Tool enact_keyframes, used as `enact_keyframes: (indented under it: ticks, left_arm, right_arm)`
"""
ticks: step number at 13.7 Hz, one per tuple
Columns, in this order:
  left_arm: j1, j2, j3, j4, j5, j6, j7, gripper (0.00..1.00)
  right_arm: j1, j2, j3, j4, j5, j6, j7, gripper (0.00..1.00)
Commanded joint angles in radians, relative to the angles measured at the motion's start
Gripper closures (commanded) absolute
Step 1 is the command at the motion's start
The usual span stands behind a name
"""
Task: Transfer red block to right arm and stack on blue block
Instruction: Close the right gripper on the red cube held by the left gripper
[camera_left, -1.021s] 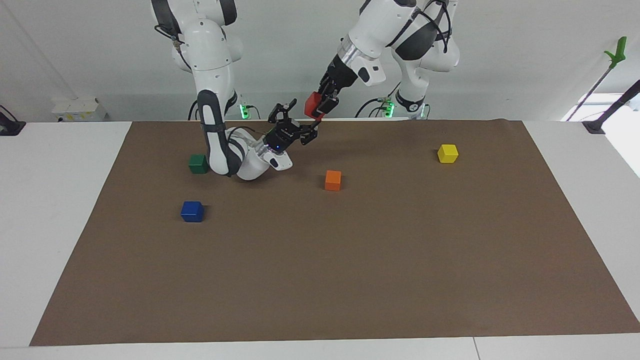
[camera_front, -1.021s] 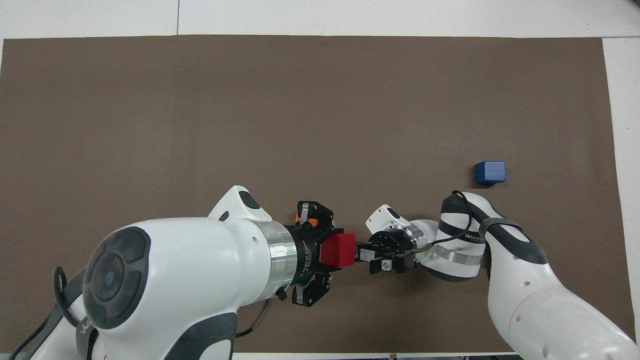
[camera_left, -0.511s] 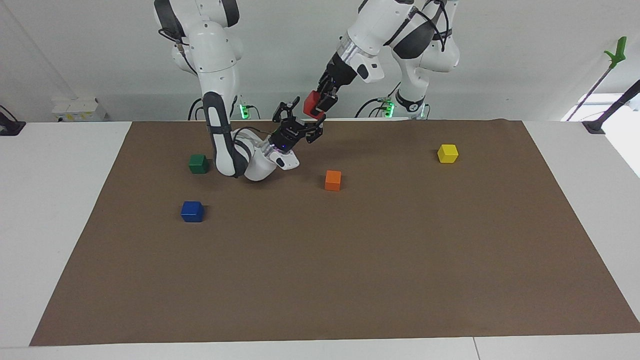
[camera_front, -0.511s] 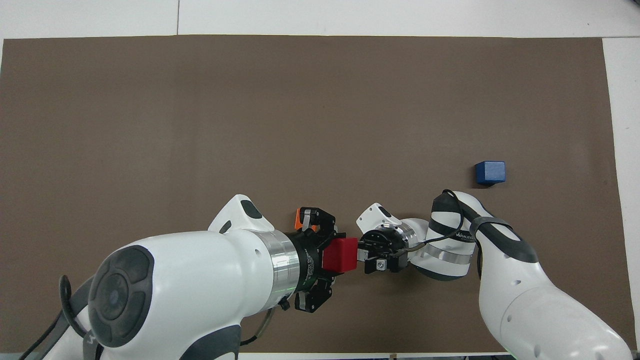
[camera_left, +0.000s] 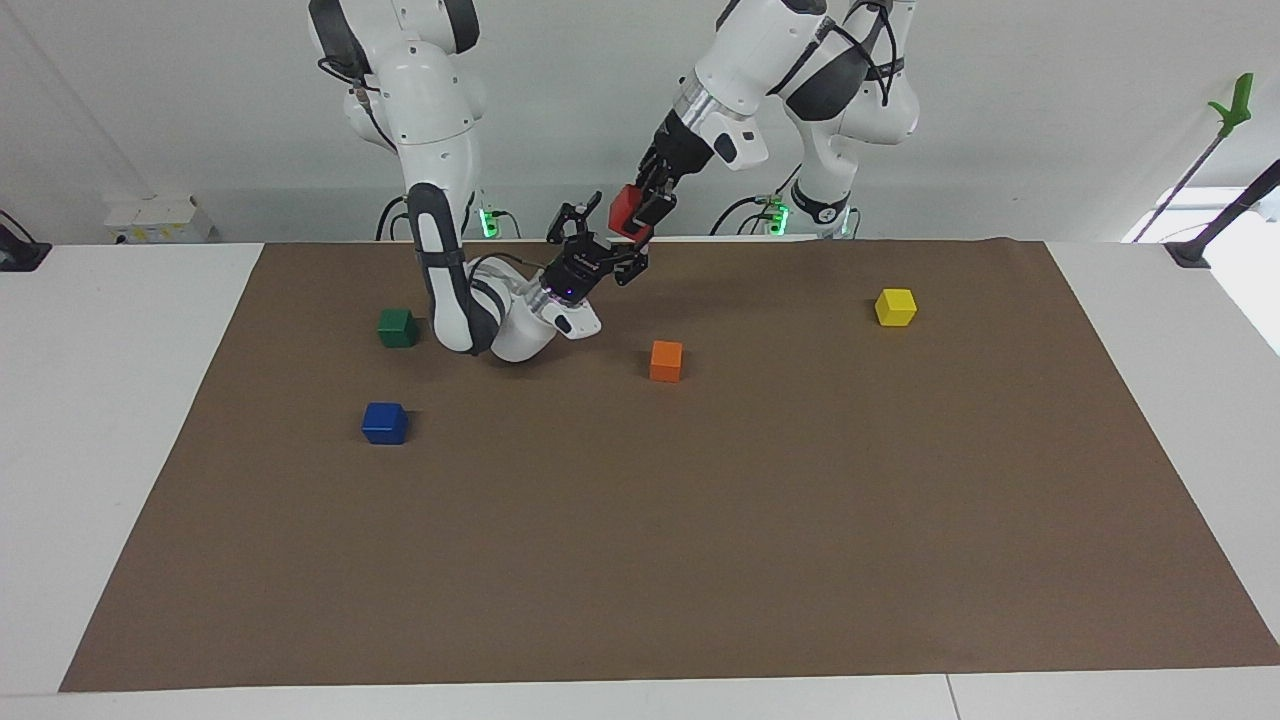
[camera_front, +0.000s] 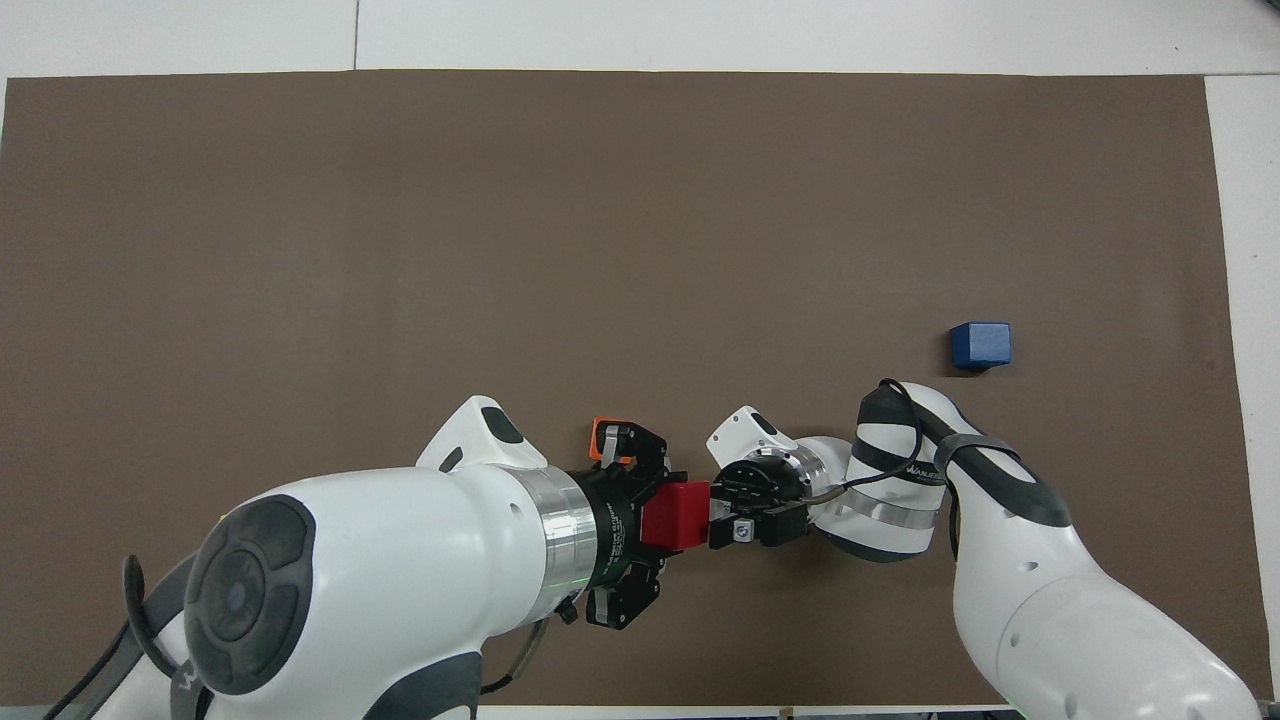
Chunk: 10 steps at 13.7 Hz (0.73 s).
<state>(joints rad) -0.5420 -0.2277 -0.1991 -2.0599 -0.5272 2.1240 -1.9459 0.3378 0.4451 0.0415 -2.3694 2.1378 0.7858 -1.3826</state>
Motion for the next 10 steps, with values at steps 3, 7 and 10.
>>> enact_keyframes:
  ticks: [3,7,10]
  left_arm:
    - [-0.016,-0.053,0.012,-0.063,-0.019,0.01,-0.002,1.0]
    - [-0.015,-0.053,0.012,-0.063,-0.019,0.01,-0.01,0.56]
    - [-0.015,-0.051,0.01,-0.059,-0.017,0.01,-0.013,0.0]
  right_arm:
    - [0.026,-0.014,0.006,-0.01,0.025,-0.005,0.014,1.0]
    - [0.023,-0.023,0.006,-0.01,0.025,-0.004,0.048,1.0]
    - [0.02,-0.028,0.006,-0.01,0.025,0.0,0.048,1.0]
